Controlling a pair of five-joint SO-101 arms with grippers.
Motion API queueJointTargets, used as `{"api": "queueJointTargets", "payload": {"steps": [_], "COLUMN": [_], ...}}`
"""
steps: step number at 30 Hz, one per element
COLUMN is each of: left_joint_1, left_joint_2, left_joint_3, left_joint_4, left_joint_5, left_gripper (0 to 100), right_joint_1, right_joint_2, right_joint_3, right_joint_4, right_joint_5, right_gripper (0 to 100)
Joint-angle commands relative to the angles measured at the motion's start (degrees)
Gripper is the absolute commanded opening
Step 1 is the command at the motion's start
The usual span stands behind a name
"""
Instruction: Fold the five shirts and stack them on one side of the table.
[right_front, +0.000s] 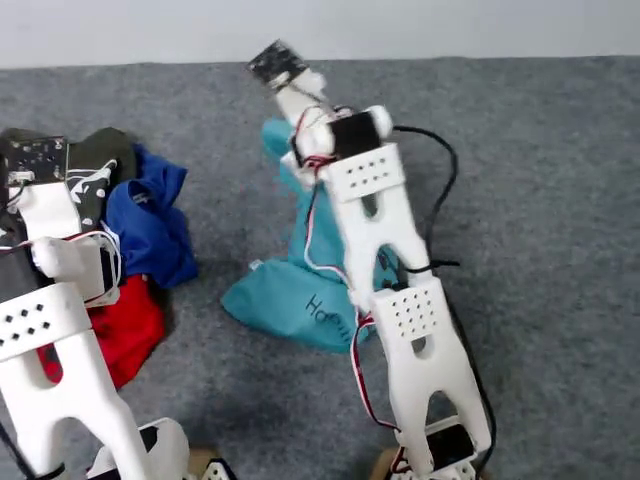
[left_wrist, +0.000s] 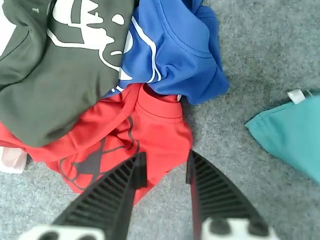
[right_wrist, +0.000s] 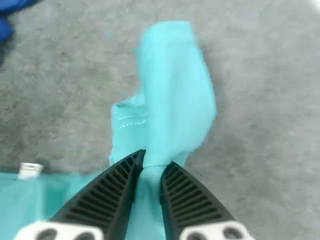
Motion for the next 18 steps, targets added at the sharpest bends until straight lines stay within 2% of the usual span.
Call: {"api": "queueJointTargets", "payload": {"steps": [1,10,18], "left_joint_1": [-0.3,0.0,8.4], "left_joint_2": [-1.4,-1.4,-1.4], "left_joint_3": [-0.6,-0.6,-0.7], "left_joint_4": [-0.8,-0.9,0.4], "left_joint_5": [-0.4,-0.4,-0.3], "left_gripper": [14,14,14], "right_joint_1": [4.6,17.2,25.7], "right_joint_2": [-3.6,-7.2,-7.8], "right_joint_3": [-3.6,-3.3,1.1], "right_joint_4": [2.0,2.1,2.7], "right_joint_5": [0.7,0.7,0.7], "right_gripper": [0.9,0.9,0.9]}}
